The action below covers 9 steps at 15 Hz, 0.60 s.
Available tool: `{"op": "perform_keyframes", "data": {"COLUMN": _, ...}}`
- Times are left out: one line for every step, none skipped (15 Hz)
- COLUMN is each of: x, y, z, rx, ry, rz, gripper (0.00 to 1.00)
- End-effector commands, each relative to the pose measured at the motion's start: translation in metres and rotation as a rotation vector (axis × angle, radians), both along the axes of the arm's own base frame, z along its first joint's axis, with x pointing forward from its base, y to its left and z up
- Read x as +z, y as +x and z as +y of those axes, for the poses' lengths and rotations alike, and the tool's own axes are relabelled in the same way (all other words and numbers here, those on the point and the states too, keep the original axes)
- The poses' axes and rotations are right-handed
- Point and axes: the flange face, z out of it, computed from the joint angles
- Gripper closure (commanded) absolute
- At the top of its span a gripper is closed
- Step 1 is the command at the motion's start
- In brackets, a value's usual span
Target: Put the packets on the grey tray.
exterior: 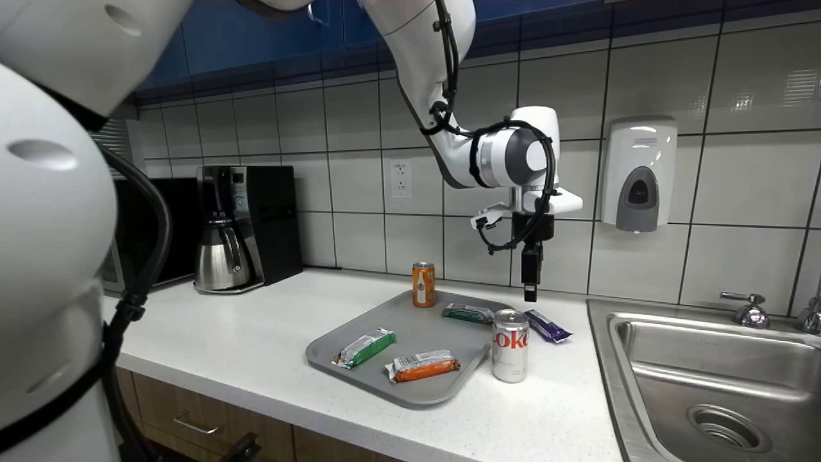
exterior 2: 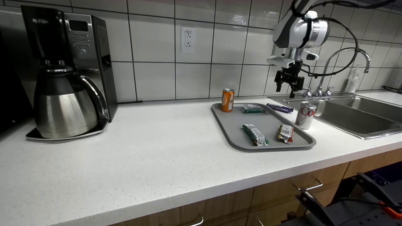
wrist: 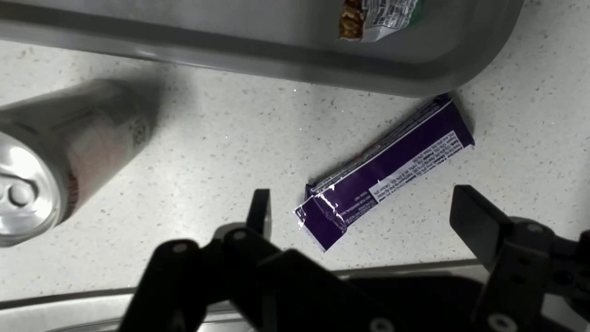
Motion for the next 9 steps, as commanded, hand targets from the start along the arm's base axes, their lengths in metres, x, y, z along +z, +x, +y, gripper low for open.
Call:
{"op": "perform_keyframes", "data": {"x": -0.013, "y": 0.019, "z": -0.009, "rx": -0.093, "ry": 0.014, "rz": -0.009, "gripper": 0.00}}
{"op": "perform_keyframes", "data": {"x": -0.018, "y": 0.022, "z": -0.010, "rx": -0.113, "ry": 0.011, "rz": -0.011, "gripper": 0.00}}
{"op": "perform_keyframes", "data": {"x": -0.023, "y": 0.024, "z": -0.010, "rx": -0.132, "ry": 0.014, "rz": -0.010, "gripper": 0.00}}
{"op": "perform_keyframes", "data": {"x": -0.028, "y": 0.026, "z": -0.011, "rx": -0.153, "ry": 0.013, "rz": -0.008, "gripper": 0.00}}
{"op": "perform_keyframes", "data": {"x": -0.033, "y": 0.028, "z": -0.012, "rx": -0.169, "ry": 0.014, "rz": -0.006, "gripper": 0.00}}
{"op": "perform_keyframes", "data": {"x": -0.038, "y": 0.030, "z": -0.013, "rx": -0.186, "ry": 0.010, "rz": -0.005, "gripper": 0.00}}
{"op": "perform_keyframes", "data": {"x": -0.043, "y": 0.031, "z": -0.014, "rx": -0.200, "ry": 0.009, "rz": -0.004, "gripper": 0.00}}
{"op": "perform_keyframes", "data": {"x": -0.046, "y": 0.034, "z": -0.014, "rx": -0.214, "ry": 0.004, "rz": -0.003, "gripper": 0.00}}
{"op": "perform_keyframes", "data": {"x": -0.049, "y": 0.035, "z": -0.016, "rx": -0.229, "ry": 0.002, "rz": -0.003, "gripper": 0.00}}
